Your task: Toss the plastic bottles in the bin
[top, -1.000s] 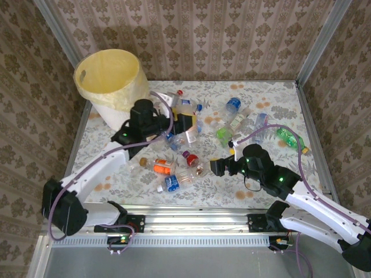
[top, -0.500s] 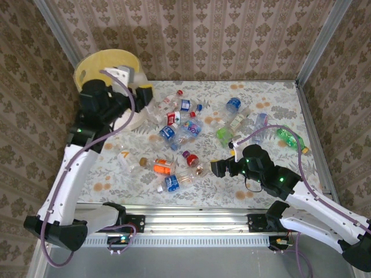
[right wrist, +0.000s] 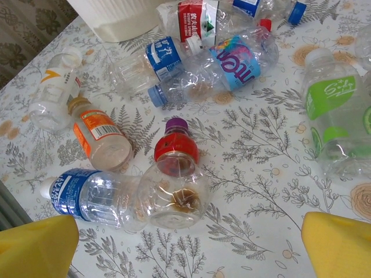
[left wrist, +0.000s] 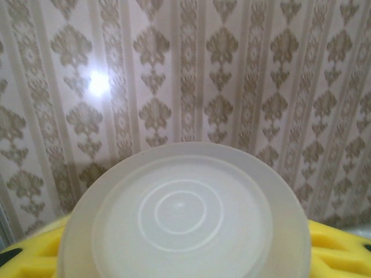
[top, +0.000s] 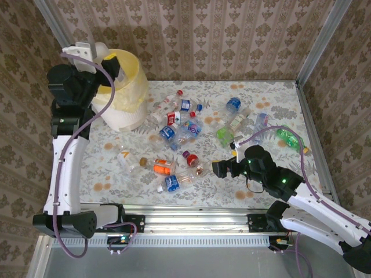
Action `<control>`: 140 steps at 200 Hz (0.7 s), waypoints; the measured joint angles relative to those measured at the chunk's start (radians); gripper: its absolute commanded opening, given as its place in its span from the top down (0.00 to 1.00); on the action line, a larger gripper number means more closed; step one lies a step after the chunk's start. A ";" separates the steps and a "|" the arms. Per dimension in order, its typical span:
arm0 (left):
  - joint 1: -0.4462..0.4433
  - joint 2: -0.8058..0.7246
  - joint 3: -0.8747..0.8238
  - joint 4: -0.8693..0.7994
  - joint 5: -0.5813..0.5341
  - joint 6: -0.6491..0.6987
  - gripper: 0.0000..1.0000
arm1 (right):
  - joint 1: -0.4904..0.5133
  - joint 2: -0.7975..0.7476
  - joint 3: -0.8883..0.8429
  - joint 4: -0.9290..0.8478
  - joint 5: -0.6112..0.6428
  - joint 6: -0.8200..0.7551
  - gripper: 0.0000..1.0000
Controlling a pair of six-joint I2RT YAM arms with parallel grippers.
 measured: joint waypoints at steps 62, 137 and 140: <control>0.022 0.010 -0.148 0.395 -0.006 0.029 0.41 | 0.000 -0.009 0.000 -0.003 0.015 0.000 0.00; 0.100 0.138 -0.182 0.538 -0.016 0.016 0.41 | 0.000 -0.009 0.000 -0.004 0.019 0.000 0.00; 0.101 0.143 -0.182 0.537 -0.016 0.016 0.41 | 0.000 -0.009 0.000 -0.004 0.019 0.000 0.00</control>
